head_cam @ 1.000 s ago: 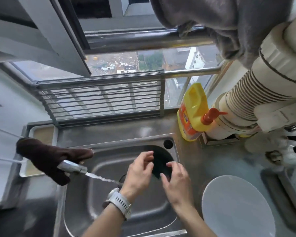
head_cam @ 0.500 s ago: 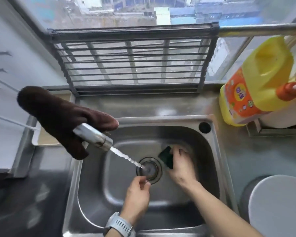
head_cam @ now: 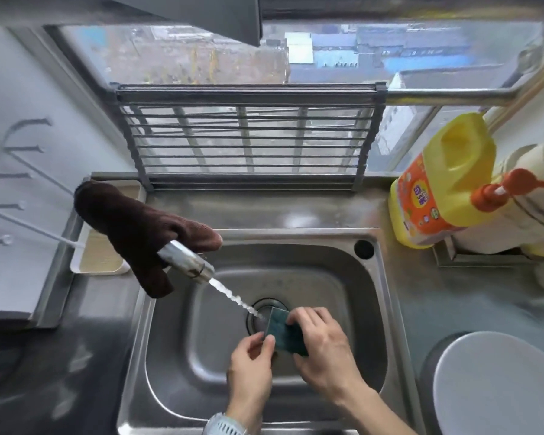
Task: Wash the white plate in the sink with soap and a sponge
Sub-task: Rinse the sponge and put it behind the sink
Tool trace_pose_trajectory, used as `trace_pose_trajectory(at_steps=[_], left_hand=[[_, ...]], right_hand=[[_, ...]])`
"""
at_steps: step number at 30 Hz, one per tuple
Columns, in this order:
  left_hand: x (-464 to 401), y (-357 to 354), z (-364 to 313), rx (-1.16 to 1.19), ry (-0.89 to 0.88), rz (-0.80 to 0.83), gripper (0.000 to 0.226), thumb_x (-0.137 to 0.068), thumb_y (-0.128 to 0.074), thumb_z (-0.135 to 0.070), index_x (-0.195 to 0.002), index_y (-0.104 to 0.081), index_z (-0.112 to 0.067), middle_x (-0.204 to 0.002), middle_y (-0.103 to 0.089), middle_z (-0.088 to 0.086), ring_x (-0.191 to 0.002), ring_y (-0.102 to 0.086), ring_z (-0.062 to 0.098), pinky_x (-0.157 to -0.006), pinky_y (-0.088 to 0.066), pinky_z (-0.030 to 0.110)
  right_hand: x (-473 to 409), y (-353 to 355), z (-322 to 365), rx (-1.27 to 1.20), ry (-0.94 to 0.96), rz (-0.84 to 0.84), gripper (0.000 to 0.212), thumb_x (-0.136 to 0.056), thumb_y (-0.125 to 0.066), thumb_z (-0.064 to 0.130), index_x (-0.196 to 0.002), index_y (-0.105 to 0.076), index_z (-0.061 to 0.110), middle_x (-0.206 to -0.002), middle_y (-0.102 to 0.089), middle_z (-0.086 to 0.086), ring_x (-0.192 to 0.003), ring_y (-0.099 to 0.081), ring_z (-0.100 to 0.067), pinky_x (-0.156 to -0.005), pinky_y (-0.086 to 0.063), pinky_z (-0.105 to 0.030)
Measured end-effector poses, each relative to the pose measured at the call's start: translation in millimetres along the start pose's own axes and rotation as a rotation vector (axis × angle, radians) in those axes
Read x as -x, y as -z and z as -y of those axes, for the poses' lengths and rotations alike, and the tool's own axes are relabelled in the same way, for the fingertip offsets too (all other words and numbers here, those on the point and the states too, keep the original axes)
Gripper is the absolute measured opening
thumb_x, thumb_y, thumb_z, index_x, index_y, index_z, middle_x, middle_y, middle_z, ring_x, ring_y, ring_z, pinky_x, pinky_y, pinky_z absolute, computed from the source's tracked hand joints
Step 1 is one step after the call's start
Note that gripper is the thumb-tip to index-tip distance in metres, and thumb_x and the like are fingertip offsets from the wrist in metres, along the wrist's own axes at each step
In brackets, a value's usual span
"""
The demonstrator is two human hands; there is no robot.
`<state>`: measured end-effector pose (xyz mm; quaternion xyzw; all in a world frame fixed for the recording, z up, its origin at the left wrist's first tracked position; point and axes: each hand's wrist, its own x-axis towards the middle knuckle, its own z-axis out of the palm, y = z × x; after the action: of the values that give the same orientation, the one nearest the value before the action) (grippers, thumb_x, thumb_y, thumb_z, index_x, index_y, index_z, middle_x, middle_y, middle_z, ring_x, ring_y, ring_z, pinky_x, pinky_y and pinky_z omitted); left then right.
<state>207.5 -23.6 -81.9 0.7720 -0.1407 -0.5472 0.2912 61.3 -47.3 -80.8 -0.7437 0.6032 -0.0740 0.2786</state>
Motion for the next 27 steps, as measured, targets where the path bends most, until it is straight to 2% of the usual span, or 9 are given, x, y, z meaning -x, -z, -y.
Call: trace_pose_trajectory(at_steps=[2,4,7,10,14,18,19,23,27], left_hand=[[0.2,-2.3,5.9,0.0,0.022,0.021,0.013,-0.087,-0.074,-0.005,-0.1,-0.074,-0.005,-0.087,-0.079,0.012,-0.086,-0.075,0.028,-0.091,-0.059,0.045],[-3.0,-6.7,15.6,0.003,0.048,0.057,0.009,-0.085,-0.074,-0.001,-0.093,-0.075,-0.005,-0.081,-0.079,0.014,-0.082,-0.076,0.03,-0.092,-0.058,0.052],[6.9,-12.3,4.4,-0.009,-0.055,0.043,0.016,-0.087,-0.072,-0.001,-0.093,-0.074,-0.016,-0.08,-0.079,0.01,-0.082,-0.076,0.029,-0.088,-0.06,0.048],[12.7,-18.1,-3.5,-0.016,-0.119,0.06,0.022,-0.089,-0.068,0.004,-0.1,-0.073,-0.015,-0.085,-0.079,0.01,-0.082,-0.075,0.026,-0.082,-0.062,0.039],[11.0,-29.8,6.4,-0.059,-0.046,0.071,0.022,-0.084,-0.071,0.005,-0.103,-0.075,-0.006,-0.08,-0.079,0.009,-0.085,-0.075,0.029,-0.089,-0.06,0.051],[22.6,-51.4,-38.2,-0.04,-0.198,0.096,0.019,-0.088,-0.07,-0.001,-0.096,-0.073,-0.018,-0.092,-0.079,0.006,-0.092,-0.074,0.025,-0.093,-0.058,0.052],[28.2,-57.5,-59.8,-0.044,-0.261,0.108,0.017,-0.089,-0.071,-0.006,-0.098,-0.073,-0.02,-0.093,-0.079,0.003,-0.093,-0.074,0.021,-0.093,-0.058,0.049],[34.5,-89.6,-151.0,-0.137,-0.511,0.09,0.017,-0.09,-0.072,-0.017,-0.106,-0.073,-0.02,-0.094,-0.076,-0.01,-0.087,-0.071,0.002,-0.088,-0.057,0.024],[17.3,-124.2,-204.4,-0.29,-0.559,0.05,0.018,-0.091,-0.07,-0.023,-0.109,-0.073,-0.019,-0.097,-0.074,-0.008,-0.089,-0.067,0.007,-0.086,-0.051,0.02]], right_hand=[[3.2,4.2,-2.7,0.015,-0.012,0.069,0.048,-0.067,-0.065,0.015,-0.109,-0.048,0.032,-0.112,-0.06,0.017,-0.108,-0.05,-0.016,-0.084,-0.048,-0.031],[4.9,7.6,-6.3,0.042,-0.02,0.12,0.046,-0.071,-0.061,0.016,-0.111,-0.046,0.033,-0.115,-0.06,0.016,-0.11,-0.049,-0.018,-0.084,-0.045,-0.034],[7.5,22.1,-9.1,0.057,0.028,0.013,0.045,-0.067,-0.059,0.015,-0.108,-0.05,0.033,-0.114,-0.06,0.018,-0.108,-0.051,-0.016,-0.081,-0.045,-0.03],[11.7,34.0,-14.6,0.042,0.074,-0.05,0.047,-0.065,-0.061,0.013,-0.108,-0.053,0.03,-0.118,-0.06,0.016,-0.108,-0.052,-0.014,-0.084,-0.049,-0.028],[10.9,35.4,-25.2,0.046,0.042,0.04,0.049,-0.066,-0.057,0.01,-0.11,-0.052,0.03,-0.116,-0.057,0.013,-0.11,-0.051,-0.016,-0.089,-0.049,-0.03],[-8.9,82.9,-26.3,0.037,0.113,-0.135,0.047,-0.067,-0.059,0.004,-0.11,-0.057,0.025,-0.118,-0.06,0.009,-0.113,-0.051,-0.016,-0.093,-0.05,-0.029],[-19.9,101.0,-26.3,0.024,0.123,-0.181,0.048,-0.067,-0.06,0.002,-0.111,-0.059,0.022,-0.119,-0.06,0.007,-0.114,-0.051,-0.016,-0.095,-0.049,-0.028],[-75.7,164.3,-35.7,0.014,0.12,-0.293,0.053,-0.064,-0.061,-0.004,-0.113,-0.059,0.016,-0.118,-0.06,0.0,-0.115,-0.049,-0.02,-0.099,-0.047,-0.03],[-123.0,185.3,-55.5,0.053,0.052,-0.282,0.051,-0.072,-0.064,-0.004,-0.117,-0.056,0.017,-0.118,-0.057,0.0,-0.115,-0.046,-0.019,-0.099,-0.043,-0.025]])
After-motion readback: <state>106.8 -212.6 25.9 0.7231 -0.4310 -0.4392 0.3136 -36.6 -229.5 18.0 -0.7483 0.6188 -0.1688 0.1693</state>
